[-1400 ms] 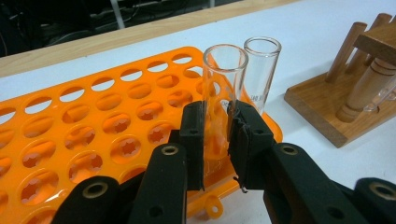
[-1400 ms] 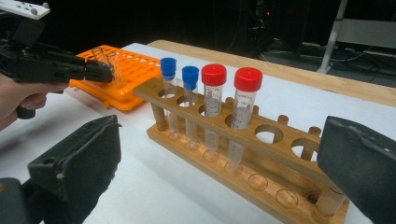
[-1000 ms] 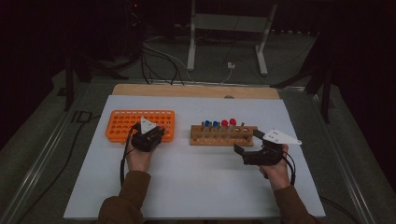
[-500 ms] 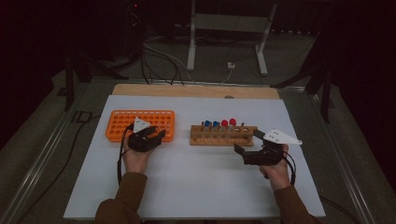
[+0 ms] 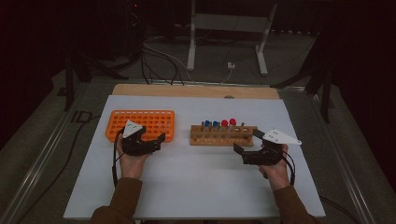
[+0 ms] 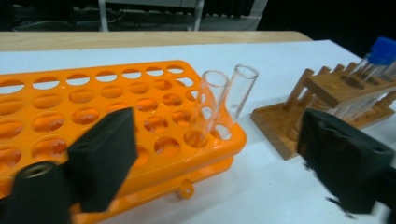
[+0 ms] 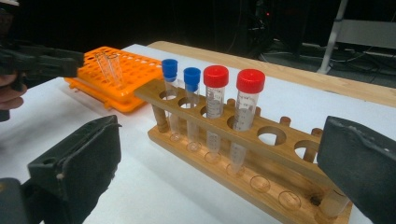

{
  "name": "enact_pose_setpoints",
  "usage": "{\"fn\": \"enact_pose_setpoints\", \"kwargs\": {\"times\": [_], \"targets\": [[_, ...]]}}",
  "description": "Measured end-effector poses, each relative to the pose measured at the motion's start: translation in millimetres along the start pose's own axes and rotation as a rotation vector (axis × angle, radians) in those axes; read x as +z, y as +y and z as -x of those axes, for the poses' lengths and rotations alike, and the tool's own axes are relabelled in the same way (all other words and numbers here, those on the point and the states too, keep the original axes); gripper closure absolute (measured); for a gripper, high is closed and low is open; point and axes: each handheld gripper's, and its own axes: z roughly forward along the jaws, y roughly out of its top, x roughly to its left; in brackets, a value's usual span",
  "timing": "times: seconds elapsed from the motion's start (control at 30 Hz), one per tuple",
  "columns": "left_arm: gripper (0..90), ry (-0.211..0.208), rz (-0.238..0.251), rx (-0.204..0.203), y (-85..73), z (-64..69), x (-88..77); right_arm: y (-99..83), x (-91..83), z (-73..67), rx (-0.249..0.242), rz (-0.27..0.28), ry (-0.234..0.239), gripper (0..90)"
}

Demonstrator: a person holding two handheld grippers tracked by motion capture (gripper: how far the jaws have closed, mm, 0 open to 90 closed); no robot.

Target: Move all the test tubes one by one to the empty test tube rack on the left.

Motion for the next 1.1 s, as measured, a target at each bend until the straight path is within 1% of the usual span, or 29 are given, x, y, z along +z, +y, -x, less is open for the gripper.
{"fn": "enact_pose_setpoints", "kwargs": {"times": [0.07, 0.13, 0.27, 0.37, 0.4, 0.5, 0.6, 0.67, 0.77, 0.83, 0.93, 1.0, 1.07, 1.1], "targets": [[1.5, 0.000, 0.013, 0.008, -0.9, 3.1, -5.7, 1.8, 0.0, -0.3, 0.000, 0.004, -0.002, 0.0], [0.7, -0.003, 0.021, 0.008, -2.6, 5.2, -10.4, 4.2, 0.3, 0.0, -0.003, 0.005, -0.003, 0.0], [0.6, -0.017, 0.058, -0.006, -7.2, 9.5, -17.6, 10.4, 3.1, 0.5, -0.013, 0.005, -0.009, 0.0], [0.6, -0.026, 0.073, -0.004, -6.8, 11.1, -21.4, 14.3, 7.8, 1.3, -0.019, -0.006, -0.020, 0.0], [0.6, -0.024, 0.077, 0.003, -7.4, 11.6, -23.3, 15.3, 9.6, 2.0, -0.022, -0.008, -0.022, 0.0], [0.6, -0.024, 0.091, 0.002, -9.3, 11.8, -26.8, 16.0, 16.7, 5.0, -0.021, -0.022, -0.019, 0.0], [0.6, -0.018, 0.100, 0.012, -9.0, 11.9, -29.2, 14.9, 25.7, 8.7, -0.022, -0.049, -0.024, 0.1], [0.6, -0.016, 0.105, 0.010, -8.8, 12.3, -29.6, 14.0, 30.6, 11.0, -0.020, -0.061, -0.024, 3.0], [0.6, -0.002, 0.087, 0.022, -10.1, 13.0, -26.5, 13.0, 37.7, 13.4, -0.019, -0.073, -0.035, 6.5], [0.6, 0.003, 0.072, 0.029, -11.8, 12.7, -23.6, 12.1, 43.8, 15.7, -0.025, -0.089, -0.048, 11.6], [0.6, 0.005, 0.072, 0.031, -12.4, 13.0, -22.2, 11.5, 50.6, 19.8, -0.023, -0.104, -0.074, 18.9], [0.6, 0.006, 0.076, 0.031, -12.2, 12.6, -22.8, 10.8, 54.4, 21.5, -0.031, -0.113, -0.085, 26.7], [0.7, 0.009, 0.078, 0.027, -12.2, 12.0, -23.2, 9.6, 56.8, 21.6, -0.042, -0.112, -0.095, 40.5], [0.7, 0.010, 0.078, 0.026, -12.3, 11.8, -23.4, 9.1, 57.6, 21.7, -0.044, -0.106, -0.088, 45.0]]}}
